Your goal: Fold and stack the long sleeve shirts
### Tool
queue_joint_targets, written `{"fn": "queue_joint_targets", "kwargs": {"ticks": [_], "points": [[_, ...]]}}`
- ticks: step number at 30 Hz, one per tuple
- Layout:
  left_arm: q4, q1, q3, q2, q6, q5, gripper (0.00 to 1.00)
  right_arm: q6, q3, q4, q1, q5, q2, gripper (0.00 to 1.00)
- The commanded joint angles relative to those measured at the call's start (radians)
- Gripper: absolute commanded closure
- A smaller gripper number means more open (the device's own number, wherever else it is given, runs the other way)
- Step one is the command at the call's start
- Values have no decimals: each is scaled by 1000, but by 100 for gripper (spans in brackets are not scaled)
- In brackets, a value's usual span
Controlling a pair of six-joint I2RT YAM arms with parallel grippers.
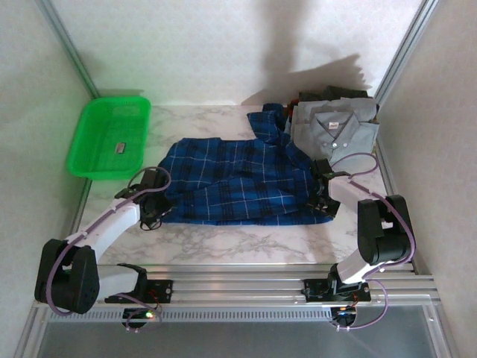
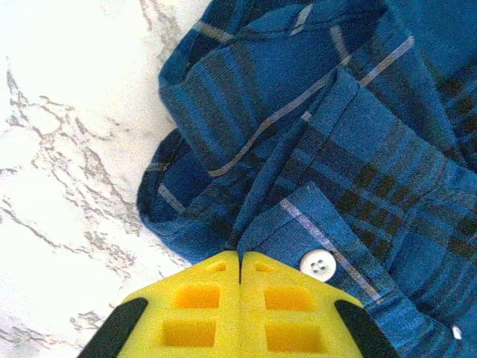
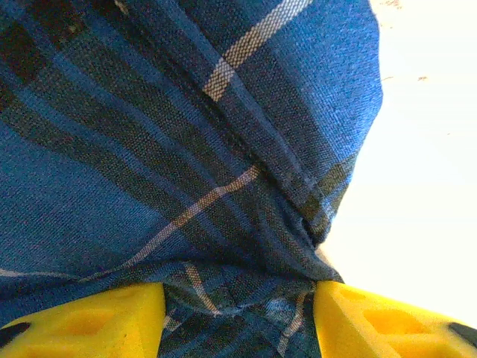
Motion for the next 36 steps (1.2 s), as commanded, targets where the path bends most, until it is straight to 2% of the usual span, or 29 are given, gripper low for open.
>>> {"fn": "queue_joint_targets", "kwargs": {"ticks": [1, 8, 9, 11, 12, 14, 16, 19, 21, 23, 26, 28, 30, 33, 36], "points": [[-46, 25, -28, 5, 20, -97, 100, 21, -6, -45, -5, 26, 3, 45], [43, 33, -4, 91, 36, -103, 99, 25, -16, -52, -4, 20, -26, 45], [42, 32, 7, 98, 36, -101, 92, 24, -19, -56, -5, 17, -42, 45], [16, 32, 31, 87, 32, -104, 67, 22, -18, -80, -4, 16, -94, 45], [-15, 32, 46, 69, 24, -113, 58, 22, -14, -100, -5, 14, -122, 44], [-86, 25, 89, -20, -2, -134, 46, 12, 7, -164, -3, -14, -209, 44], [-117, 8, 139, -117, -30, -116, 40, 0, 38, -241, 12, -30, -310, 44], [-101, -51, 242, -147, -59, -76, 35, -28, 76, -288, 35, -146, -421, 43], [13, -88, 251, -87, -60, 45, 35, -22, 102, -280, 49, -249, -379, 43], [181, -134, 241, 11, -60, 146, 37, -9, 155, -264, 83, -308, -254, 45], [303, -164, 258, 160, -31, 187, 39, 22, 206, -180, 140, -311, -90, 49], [362, -160, 240, 240, -13, 177, 40, 80, 214, -131, 148, -310, 14, 54], [367, -131, 201, 299, -17, 169, 41, 123, 187, -93, 169, -259, 69, 56], [319, -86, 120, 307, -21, 118, 39, 164, 127, -95, 202, -184, 93, 57], [239, -40, 23, 238, -25, 76, 35, 189, 83, -173, 272, -75, 71, 57]]}}
